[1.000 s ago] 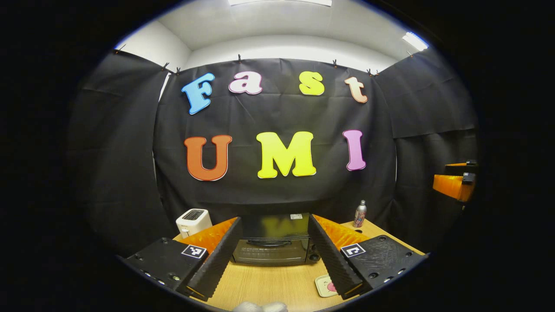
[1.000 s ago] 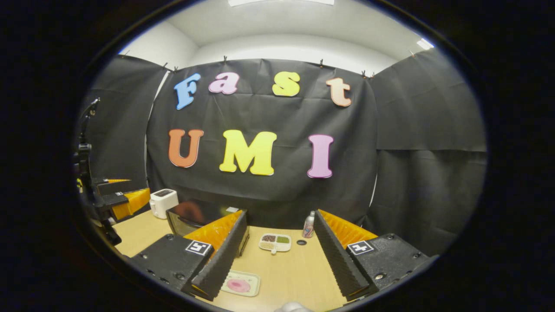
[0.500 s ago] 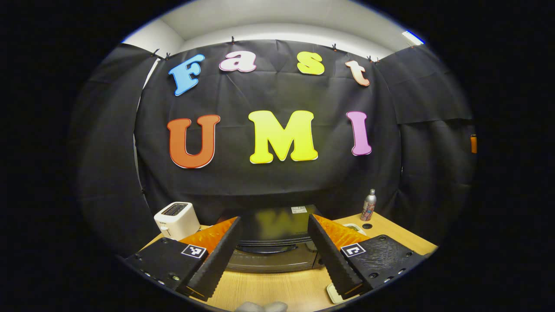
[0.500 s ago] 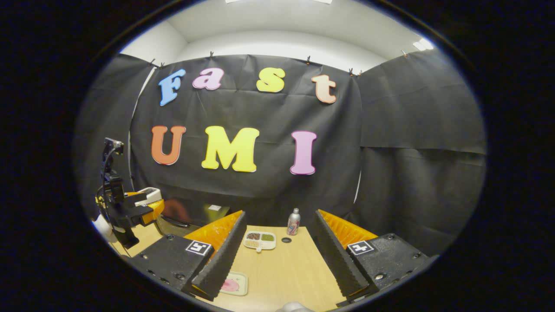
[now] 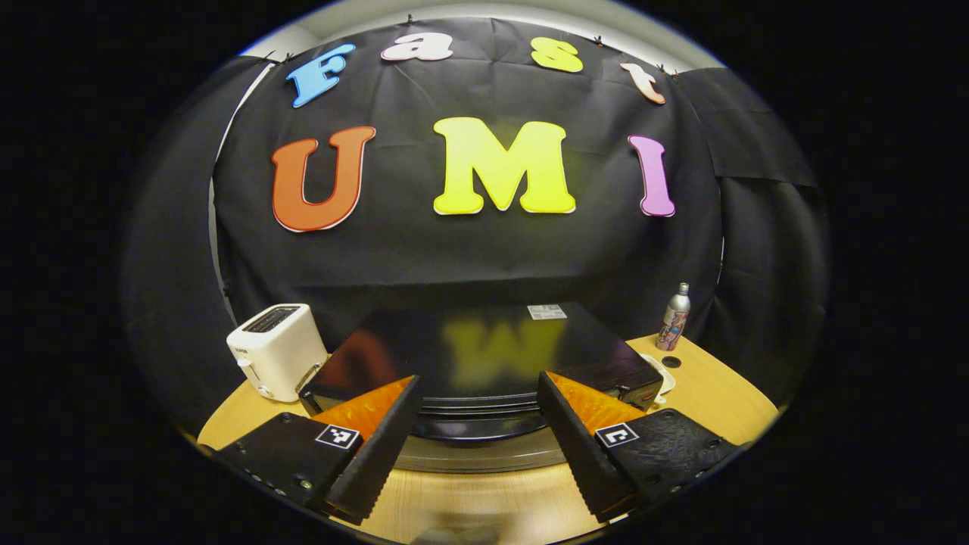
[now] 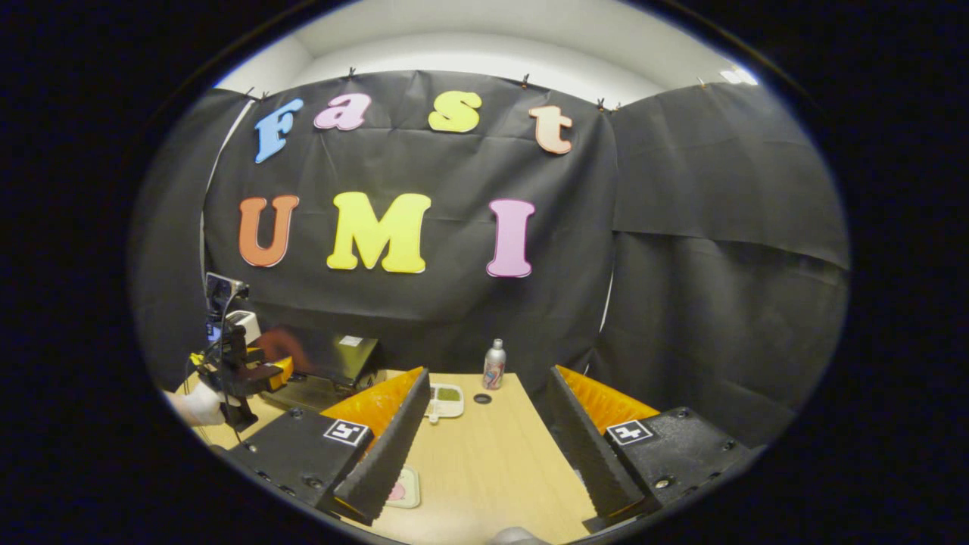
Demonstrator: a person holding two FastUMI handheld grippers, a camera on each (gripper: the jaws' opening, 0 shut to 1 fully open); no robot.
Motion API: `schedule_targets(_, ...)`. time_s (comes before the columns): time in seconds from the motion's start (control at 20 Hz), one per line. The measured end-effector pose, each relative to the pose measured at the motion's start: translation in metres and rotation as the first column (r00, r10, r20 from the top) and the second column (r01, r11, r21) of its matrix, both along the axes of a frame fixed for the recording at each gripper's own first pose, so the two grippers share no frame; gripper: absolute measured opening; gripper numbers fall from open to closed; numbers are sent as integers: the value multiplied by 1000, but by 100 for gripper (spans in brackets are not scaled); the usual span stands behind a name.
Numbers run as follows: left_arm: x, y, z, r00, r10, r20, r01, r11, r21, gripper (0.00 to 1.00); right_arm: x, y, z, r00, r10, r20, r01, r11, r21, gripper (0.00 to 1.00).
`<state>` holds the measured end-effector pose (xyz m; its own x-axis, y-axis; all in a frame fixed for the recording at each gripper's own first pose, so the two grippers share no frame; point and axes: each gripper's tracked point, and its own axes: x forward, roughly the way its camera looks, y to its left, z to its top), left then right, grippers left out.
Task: Open the electric oven with the left hand, put the food in, and close the electric oven.
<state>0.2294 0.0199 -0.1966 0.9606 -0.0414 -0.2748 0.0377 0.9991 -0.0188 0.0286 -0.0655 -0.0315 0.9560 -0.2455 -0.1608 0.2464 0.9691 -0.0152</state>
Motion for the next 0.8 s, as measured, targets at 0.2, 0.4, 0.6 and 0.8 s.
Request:
schedule_targets(0.2, 3, 0, -14, 1000, 8, -31, -7, 1000, 22, 97, -2, 0, 4, 1000, -9, 5, 9, 1000, -11, 96)
schedule_targets(0.4, -5, -1, -15, 1000, 13, -29, -13, 1000, -1, 97, -4, 5, -1, 1000, -2, -3, 2, 1000, 0, 97)
schedule_targets(0.6, -27, 0, -18, 999, 5, -33, -4, 1000, 7, 97, -12, 10, -2, 1000, 17, -3, -17, 1000, 0, 97)
schedule_targets(0.8, -58, -1, -29, 998, 5, -57, -4, 1000, 8, 97, -19, 13, -7, 999, 32, -12, -32, 999, 2, 97)
